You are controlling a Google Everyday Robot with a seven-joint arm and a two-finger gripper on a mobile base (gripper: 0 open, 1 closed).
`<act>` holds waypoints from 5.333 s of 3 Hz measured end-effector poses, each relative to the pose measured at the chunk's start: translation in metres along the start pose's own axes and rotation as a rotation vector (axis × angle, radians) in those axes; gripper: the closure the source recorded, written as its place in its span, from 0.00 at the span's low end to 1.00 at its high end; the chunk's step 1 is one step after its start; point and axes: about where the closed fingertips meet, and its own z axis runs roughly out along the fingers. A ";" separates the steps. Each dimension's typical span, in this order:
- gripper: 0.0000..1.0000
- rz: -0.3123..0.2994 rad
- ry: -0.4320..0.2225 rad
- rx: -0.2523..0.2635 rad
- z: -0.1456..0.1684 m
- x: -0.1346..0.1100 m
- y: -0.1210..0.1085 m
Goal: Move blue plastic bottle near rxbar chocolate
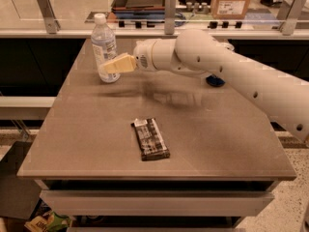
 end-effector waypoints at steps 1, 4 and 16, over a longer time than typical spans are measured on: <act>0.00 0.009 -0.009 -0.007 0.013 -0.005 -0.001; 0.40 0.020 -0.016 -0.098 0.042 -0.010 0.006; 1.00 0.134 0.108 -0.227 -0.123 -0.014 0.051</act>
Offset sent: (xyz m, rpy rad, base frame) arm 0.0243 0.0341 -0.0002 0.0428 0.0333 0.0614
